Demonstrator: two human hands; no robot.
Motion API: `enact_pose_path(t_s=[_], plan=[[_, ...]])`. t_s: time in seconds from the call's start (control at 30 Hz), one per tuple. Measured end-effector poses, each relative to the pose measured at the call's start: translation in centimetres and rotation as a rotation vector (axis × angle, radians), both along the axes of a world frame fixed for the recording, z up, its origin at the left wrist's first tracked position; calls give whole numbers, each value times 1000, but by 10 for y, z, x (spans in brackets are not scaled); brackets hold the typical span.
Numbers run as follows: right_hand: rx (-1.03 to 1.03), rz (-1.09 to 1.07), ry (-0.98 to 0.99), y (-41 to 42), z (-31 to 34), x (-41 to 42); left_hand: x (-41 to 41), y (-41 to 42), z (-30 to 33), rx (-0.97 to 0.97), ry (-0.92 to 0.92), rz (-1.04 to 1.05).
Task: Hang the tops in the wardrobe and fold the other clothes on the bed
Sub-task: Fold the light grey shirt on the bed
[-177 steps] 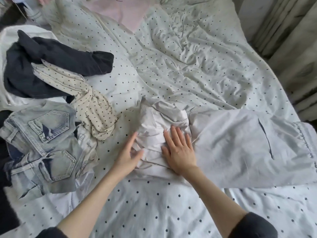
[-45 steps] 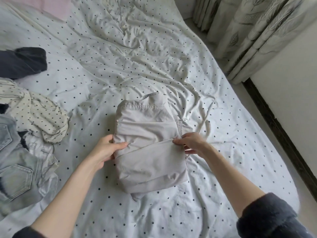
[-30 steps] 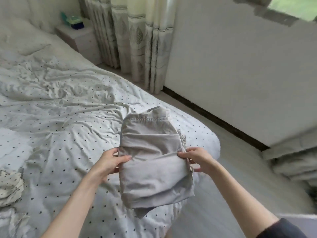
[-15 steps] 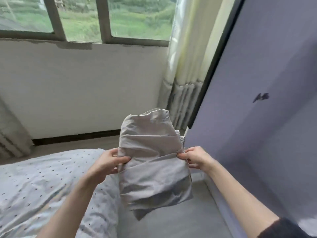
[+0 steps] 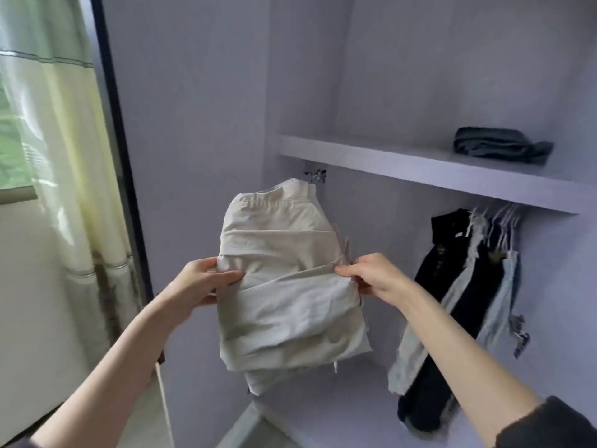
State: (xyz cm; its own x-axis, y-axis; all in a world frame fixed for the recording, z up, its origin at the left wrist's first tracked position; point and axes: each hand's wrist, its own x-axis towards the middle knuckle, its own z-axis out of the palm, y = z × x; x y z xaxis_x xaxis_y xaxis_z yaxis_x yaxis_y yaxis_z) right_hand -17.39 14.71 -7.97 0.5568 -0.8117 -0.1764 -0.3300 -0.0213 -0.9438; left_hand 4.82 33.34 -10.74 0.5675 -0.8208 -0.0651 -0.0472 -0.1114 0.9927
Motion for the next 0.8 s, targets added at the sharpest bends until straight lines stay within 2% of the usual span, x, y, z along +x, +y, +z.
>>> enact_pose_path(t_s=[0.13, 0.43, 0.8], plan=[[-90, -194, -116, -39, 61, -25, 9, -82, 68, -85, -102, -170], [-229, -473, -212, -109, 157, -57, -4, -225, 167, -202, -205, -323], [-375, -596, -125, -248, 248, -125, -68, -399, 240, -297, -169, -473]])
